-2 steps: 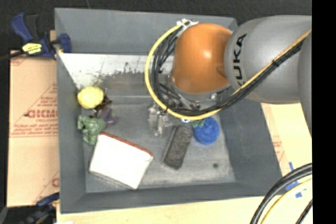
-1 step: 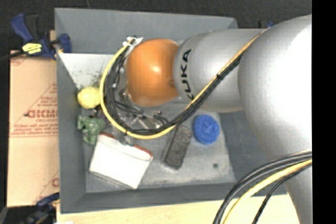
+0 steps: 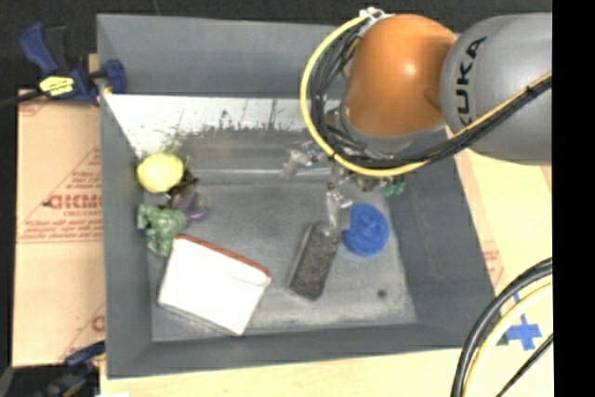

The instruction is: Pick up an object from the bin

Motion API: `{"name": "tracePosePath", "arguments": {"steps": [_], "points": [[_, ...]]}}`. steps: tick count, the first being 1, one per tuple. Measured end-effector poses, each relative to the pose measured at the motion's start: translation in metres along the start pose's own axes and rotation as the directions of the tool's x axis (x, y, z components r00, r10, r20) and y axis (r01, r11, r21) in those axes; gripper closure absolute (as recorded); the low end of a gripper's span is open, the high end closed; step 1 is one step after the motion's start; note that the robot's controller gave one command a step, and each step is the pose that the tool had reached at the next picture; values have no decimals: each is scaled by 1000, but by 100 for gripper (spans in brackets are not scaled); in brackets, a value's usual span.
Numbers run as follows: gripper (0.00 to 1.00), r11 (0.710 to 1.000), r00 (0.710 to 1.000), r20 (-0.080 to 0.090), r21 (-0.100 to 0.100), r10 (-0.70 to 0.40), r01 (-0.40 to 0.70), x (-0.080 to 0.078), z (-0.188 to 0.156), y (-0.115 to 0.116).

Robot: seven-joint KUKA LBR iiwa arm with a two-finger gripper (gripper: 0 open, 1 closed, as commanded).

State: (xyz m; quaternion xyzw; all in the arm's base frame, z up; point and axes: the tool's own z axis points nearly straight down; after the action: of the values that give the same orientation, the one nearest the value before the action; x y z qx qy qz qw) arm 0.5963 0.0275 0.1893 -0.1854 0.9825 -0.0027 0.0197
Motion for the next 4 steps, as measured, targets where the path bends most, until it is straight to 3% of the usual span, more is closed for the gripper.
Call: {"name": "tracePosePath", "arguments": {"steps": [1,2,3,4], "points": [[0,1000,1000,-1,-1,0,0,0,1,1],[0,994,994,2,0,-107,107,32,14,-23],[0,990,990,2,-4,141,-141,16,34,31],[0,955,955,0,3,-297,297,34,45,-20]]}}
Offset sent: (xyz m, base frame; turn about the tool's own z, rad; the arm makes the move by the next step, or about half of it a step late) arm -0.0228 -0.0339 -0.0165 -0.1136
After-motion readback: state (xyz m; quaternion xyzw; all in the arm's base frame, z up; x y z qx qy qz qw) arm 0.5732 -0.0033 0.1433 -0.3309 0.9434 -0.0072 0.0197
